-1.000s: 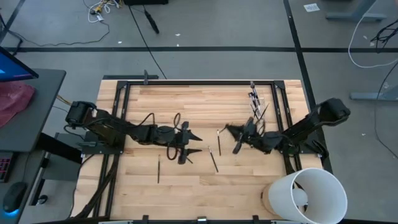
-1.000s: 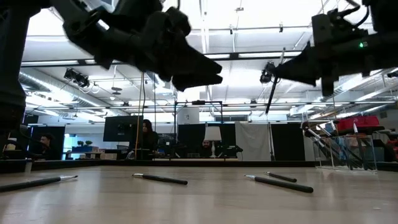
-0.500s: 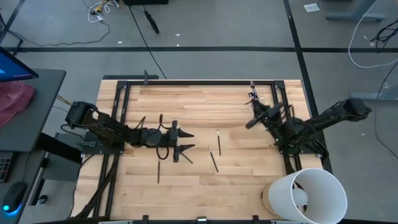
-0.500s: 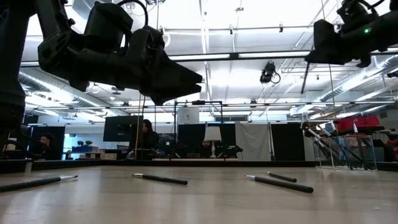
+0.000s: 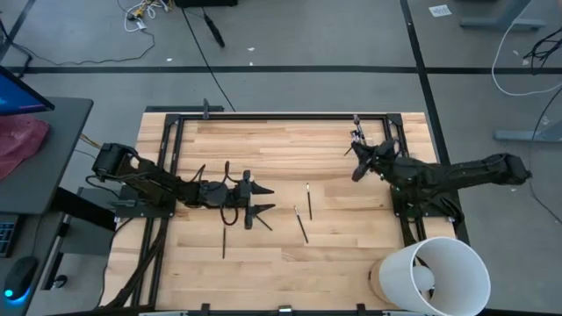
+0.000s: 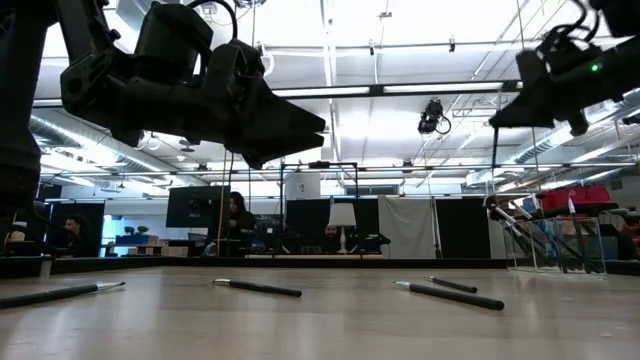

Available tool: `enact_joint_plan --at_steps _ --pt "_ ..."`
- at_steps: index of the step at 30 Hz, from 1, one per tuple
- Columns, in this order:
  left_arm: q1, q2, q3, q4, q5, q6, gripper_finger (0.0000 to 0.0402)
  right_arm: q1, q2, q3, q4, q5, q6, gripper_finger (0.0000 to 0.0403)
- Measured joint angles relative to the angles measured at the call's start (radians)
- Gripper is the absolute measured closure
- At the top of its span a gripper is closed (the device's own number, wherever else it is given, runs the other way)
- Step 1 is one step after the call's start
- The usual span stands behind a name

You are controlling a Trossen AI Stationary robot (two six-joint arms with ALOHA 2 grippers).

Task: Put items in baskets/containers
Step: Put the eyeshadow brush into the transparent organizer

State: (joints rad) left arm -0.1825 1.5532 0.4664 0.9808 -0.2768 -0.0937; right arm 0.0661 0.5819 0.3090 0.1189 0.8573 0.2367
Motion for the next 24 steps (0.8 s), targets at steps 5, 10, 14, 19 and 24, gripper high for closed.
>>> enact_joint_plan --at_steps 5,10,14,19,24 --pt "0.001 0.0 0.0 0.0 -0.008 0.0 0.0195 -0.139 -0.001 0.096 -0.263 -0.011 0.028 0.0396" --pt "0.001 0.0 0.0 0.001 -0.008 -0.005 0.0195 -0.284 -0.002 0.14 -0.381 -0.071 -0.019 0.0396" --pt "0.001 0.0 0.0 0.001 -0.008 -0.005 0.0195 -0.399 0.001 0.132 -0.428 -0.155 -0.036 0.0396" --pt "0.001 0.0 0.0 0.001 -0.008 -0.006 0.0195 -0.511 0.001 0.077 -0.378 -0.276 -0.058 0.0396" --pt "0.001 0.0 0.0 0.001 -0.008 -0.008 0.0195 -0.582 0.017 0.014 -0.324 -0.393 -0.059 0.0396"
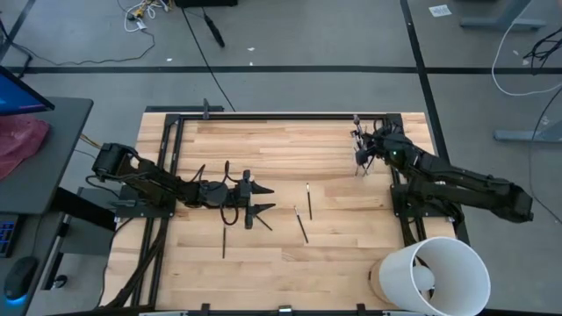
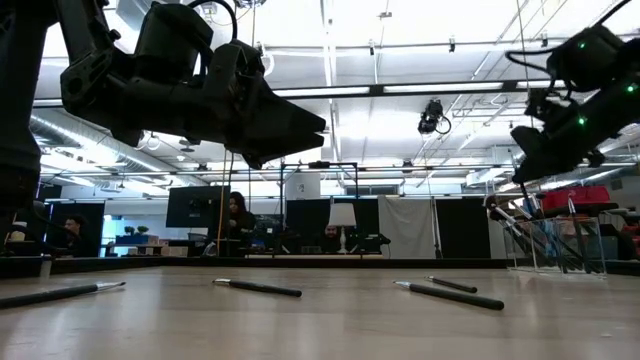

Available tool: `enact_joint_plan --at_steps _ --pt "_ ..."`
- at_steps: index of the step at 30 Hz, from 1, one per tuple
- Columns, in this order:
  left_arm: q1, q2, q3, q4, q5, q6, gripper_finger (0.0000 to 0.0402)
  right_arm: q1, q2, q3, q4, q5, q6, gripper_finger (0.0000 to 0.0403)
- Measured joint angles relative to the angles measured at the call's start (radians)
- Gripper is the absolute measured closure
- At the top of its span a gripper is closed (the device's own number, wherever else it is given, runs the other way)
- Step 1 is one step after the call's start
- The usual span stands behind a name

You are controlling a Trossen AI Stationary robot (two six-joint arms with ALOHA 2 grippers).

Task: Put items in baskets/containers
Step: Put the eyeshadow brush into the transparent organizer

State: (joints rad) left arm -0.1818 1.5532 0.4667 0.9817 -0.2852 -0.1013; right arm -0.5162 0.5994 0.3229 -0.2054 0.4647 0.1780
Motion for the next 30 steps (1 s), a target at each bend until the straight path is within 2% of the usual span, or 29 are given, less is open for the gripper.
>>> enact_joint_plan --at_steps 8,16,26,30 --pt "0.0 0.0 0.0 0.0 0.0 0.0 0.0195 -0.061 0.069 -0.016 -0.006 -0.112 0.027 0.0396" --pt "0.0 0.0 0.0 0.0 0.0 0.0 0.0195 -0.115 0.136 -0.013 -0.025 -0.146 0.076 0.0375" --pt "0.0 0.0 0.0 0.0 -0.003 0.0 0.0195 -0.12 0.137 -0.014 -0.025 -0.165 0.072 0.0363" --pt "0.0 0.0 0.0 0.0 -0.003 0.0 0.0195 -0.12 0.137 -0.014 -0.021 -0.17 0.072 0.0342"
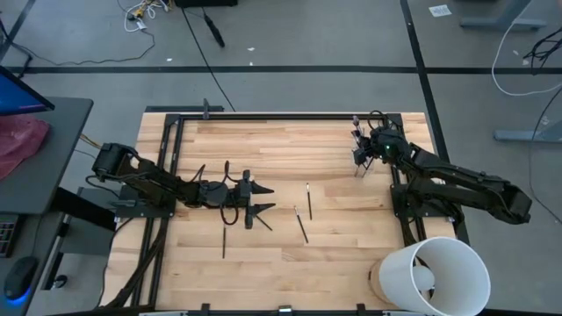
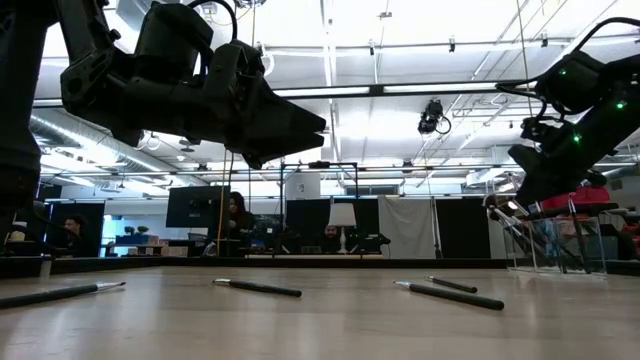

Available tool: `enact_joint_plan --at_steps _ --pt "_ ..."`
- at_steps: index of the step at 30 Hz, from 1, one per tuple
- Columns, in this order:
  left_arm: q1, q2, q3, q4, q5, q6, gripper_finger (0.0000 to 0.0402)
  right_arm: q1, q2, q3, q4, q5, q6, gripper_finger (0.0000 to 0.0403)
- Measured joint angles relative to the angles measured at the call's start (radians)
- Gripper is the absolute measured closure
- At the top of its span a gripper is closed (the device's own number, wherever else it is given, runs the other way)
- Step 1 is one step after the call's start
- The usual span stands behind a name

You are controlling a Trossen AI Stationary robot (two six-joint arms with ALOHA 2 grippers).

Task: Put items in baskets/containers
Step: Put the eyeshadow brush into the transparent organizer

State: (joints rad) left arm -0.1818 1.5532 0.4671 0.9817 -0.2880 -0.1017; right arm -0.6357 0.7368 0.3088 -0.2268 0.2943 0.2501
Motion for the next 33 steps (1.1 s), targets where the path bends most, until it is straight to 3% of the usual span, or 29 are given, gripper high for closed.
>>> enact_joint_plan --at_steps 16,30,33 --pt "0.0 0.0 0.0 0.0 0.0 0.0 0.0195 0.001 0.003 0.077 -0.122 -0.063 -0.015 0.022" --pt "0.0 0.0 0.0 0.0 0.0 0.0 0.0195 0.003 0.002 0.308 -0.409 -0.062 0.005 0.0206" --pt "0.0 0.0 0.0 0.0 0.0 0.0 0.0195 0.003 0.002 0.353 -0.409 -0.149 0.024 0.0207"
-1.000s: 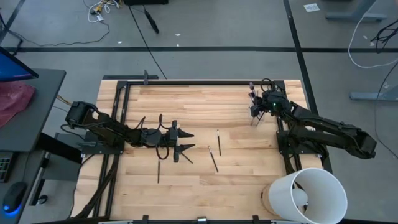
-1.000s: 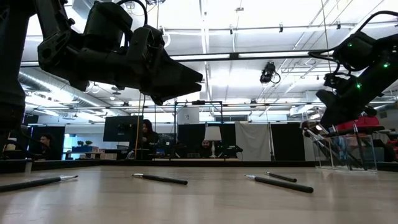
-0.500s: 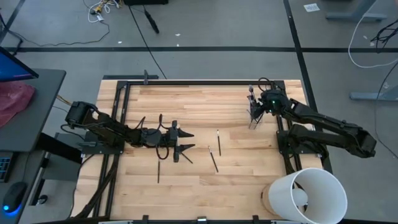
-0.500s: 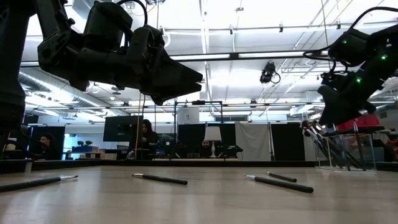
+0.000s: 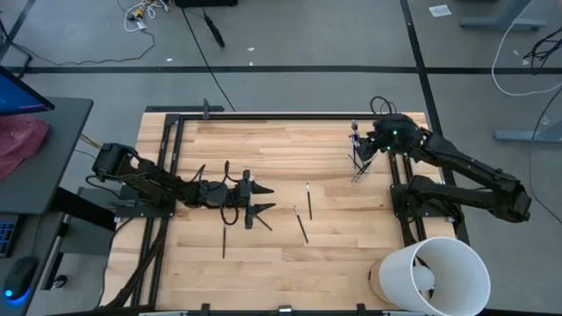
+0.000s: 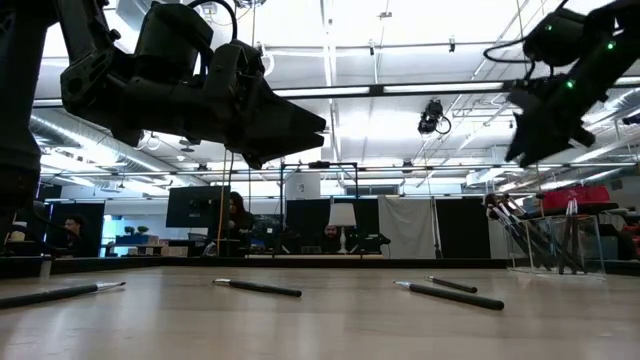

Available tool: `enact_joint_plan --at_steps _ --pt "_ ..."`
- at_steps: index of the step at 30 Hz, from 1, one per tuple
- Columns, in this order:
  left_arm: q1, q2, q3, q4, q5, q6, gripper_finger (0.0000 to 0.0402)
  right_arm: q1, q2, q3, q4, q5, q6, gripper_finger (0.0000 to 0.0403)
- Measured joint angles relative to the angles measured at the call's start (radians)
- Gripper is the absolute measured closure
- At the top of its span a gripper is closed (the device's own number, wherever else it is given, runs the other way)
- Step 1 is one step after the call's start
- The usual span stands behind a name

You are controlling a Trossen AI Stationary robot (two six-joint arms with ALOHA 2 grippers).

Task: Put items in baskets/containers
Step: Put the eyeshadow brush into the transparent organizer

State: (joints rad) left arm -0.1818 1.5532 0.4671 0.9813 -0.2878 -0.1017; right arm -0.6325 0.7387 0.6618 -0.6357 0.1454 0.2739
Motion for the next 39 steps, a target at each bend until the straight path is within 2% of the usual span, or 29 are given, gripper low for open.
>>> enact_joint_plan --at_steps 3,6,10,14,20,27,34,39 --pt "0.0 0.0 0.0 0.0 -0.002 0.0 0.0195 0.025 0.0 0.01 0.091 -0.107 0.031 0.0215" --pt "0.0 0.0 0.0 0.0 -0.011 0.0 0.0195 0.102 0.006 0.001 0.23 -0.177 0.097 0.0227" --pt "0.0 0.0 0.0 0.001 -0.019 0.0 0.0195 0.246 0.047 -0.03 0.427 -0.18 0.161 0.0247" --pt "0.0 0.0 0.0 0.002 -0.023 0.0 0.0195 0.406 0.15 -0.051 0.663 -0.174 0.189 0.0267" --pt "0.0 0.0 0.0 0.002 -0.026 0.0 0.0195 0.625 0.383 -0.055 1.083 -0.043 0.091 0.0291" --pt "-0.028 0.0 0.0 -0.007 -0.068 -0.011 0.0195 0.773 0.681 -0.055 1.365 0.156 0.057 0.0307" --pt "-0.094 0.0 0.0 -0.061 -0.157 -0.03 0.0195 0.883 0.945 -0.055 1.562 0.248 0.087 0.031" --pt "-0.181 -0.007 0.0 -0.236 -0.193 -0.231 0.0195 0.946 1.003 -0.055 1.56 0.295 0.11 0.031"
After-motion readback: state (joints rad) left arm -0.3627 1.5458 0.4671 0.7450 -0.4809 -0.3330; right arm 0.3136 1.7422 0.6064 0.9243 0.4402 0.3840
